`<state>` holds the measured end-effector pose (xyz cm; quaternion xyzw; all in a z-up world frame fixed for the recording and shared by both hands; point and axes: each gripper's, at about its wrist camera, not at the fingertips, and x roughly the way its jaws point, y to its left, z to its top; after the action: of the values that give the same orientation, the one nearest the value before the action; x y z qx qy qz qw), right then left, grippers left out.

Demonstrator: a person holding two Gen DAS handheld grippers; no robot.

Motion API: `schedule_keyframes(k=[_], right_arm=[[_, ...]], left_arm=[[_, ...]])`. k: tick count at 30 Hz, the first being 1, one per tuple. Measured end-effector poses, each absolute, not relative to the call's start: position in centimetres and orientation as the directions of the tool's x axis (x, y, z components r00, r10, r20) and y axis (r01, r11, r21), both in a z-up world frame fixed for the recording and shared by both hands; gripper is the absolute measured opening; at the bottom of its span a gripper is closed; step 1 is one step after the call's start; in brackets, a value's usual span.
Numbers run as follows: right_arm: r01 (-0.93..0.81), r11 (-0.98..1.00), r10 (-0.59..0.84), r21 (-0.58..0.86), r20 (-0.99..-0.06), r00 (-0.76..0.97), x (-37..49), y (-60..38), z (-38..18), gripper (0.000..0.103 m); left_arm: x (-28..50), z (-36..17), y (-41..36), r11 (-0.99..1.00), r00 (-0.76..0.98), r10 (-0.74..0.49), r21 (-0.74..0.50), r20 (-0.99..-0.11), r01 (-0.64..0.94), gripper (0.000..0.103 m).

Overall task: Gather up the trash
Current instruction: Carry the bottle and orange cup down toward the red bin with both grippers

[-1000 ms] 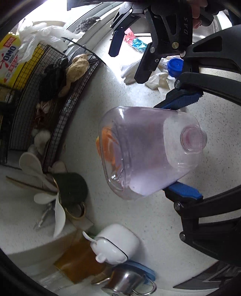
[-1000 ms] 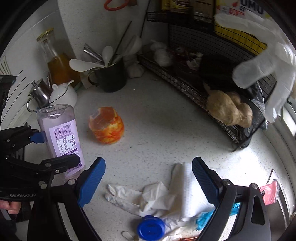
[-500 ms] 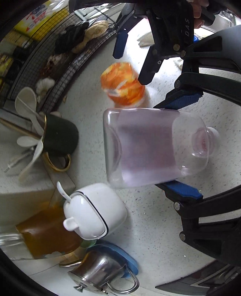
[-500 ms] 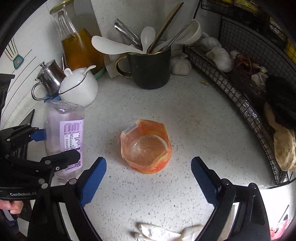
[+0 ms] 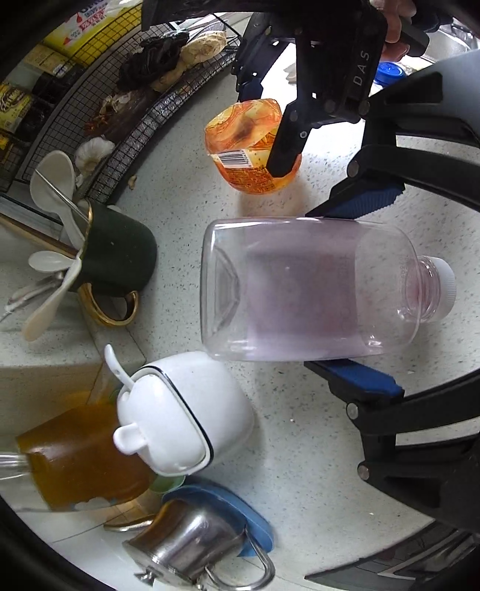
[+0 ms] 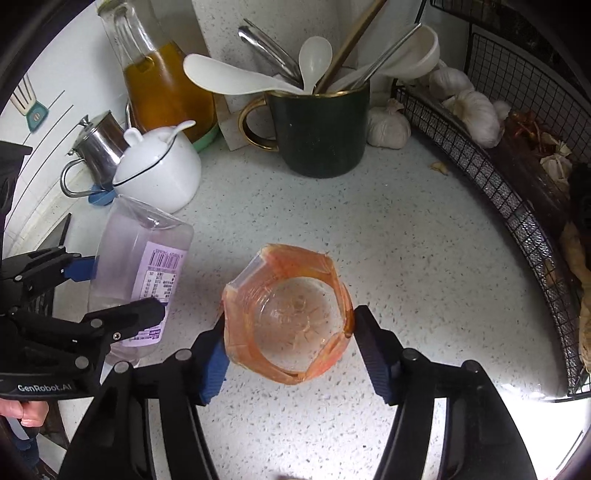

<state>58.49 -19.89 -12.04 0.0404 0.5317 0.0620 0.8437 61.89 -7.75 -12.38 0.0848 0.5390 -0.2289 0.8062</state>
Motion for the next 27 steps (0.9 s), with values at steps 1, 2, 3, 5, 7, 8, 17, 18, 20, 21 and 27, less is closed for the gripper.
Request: schedule_keyframes(k=[1, 2, 3, 5, 7, 8, 17, 18, 20, 21, 27], right_arm=[[-0.061, 0.989, 0.15, 0.137, -0.891, 0.428, 58.0, -19.9, -11.7, 0.06], [-0.061, 0.988, 0.153, 0.14, -0.889, 0.431, 57.6, -19.9, -11.3, 0.06], [-0.063, 0.988, 0.156, 0.142, -0.887, 0.435, 57.0, -19.8, -10.9, 0.06], [-0.069, 0.987, 0.164, 0.149, -0.881, 0.445, 55.8, -19.9, -10.2, 0.06], [-0.075, 0.986, 0.165, 0.147, -0.876, 0.454, 54.6, -19.8, -9.3, 0.06], [-0.078, 0.986, 0.167, 0.147, -0.873, 0.458, 53.8, -19.8, -8.9, 0.06], [-0.134, 0.977, 0.209, 0.165, -0.854, 0.477, 47.2, -18.3, -6.5, 0.06], [-0.143, 0.976, 0.212, 0.163, -0.852, 0.479, 46.2, -18.2, -6.2, 0.06], [-0.159, 0.974, 0.218, 0.161, -0.853, 0.474, 44.6, -17.8, -5.8, 0.06], [-0.167, 0.973, 0.223, 0.162, -0.853, 0.472, 44.0, -17.6, -5.8, 0.06], [-0.214, 0.964, 0.238, 0.155, -0.861, 0.45, 39.5, -15.5, -6.0, 0.06]], left_arm=[[61.4, -12.0, -7.7, 0.882, 0.325, -0.275, -0.102, -0.905, 0.46, 0.067], [60.8, -11.6, -7.7, 0.881, 0.333, -0.274, -0.096, -0.902, 0.463, 0.067], [60.2, -11.1, -7.8, 0.88, 0.338, -0.275, -0.093, -0.9, 0.466, 0.067], [58.9, -10.2, -7.8, 0.878, 0.349, -0.279, -0.091, -0.895, 0.469, 0.067], [57.5, -9.4, -7.9, 0.879, 0.359, -0.279, -0.087, -0.891, 0.469, 0.067], [56.7, -9.0, -7.8, 0.88, 0.364, -0.279, -0.084, -0.889, 0.468, 0.067], [48.7, -6.2, -6.9, 0.902, 0.41, -0.26, -0.069, -0.874, 0.425, 0.067], [47.6, -6.1, -6.7, 0.906, 0.413, -0.256, -0.069, -0.874, 0.417, 0.067], [45.8, -6.2, -6.4, 0.912, 0.416, -0.248, -0.066, -0.875, 0.405, 0.067], [44.8, -6.2, -6.2, 0.916, 0.419, -0.242, -0.064, -0.875, 0.396, 0.067], [39.0, -6.6, -4.1, 0.931, 0.419, -0.228, -0.071, -0.879, 0.357, 0.067]])
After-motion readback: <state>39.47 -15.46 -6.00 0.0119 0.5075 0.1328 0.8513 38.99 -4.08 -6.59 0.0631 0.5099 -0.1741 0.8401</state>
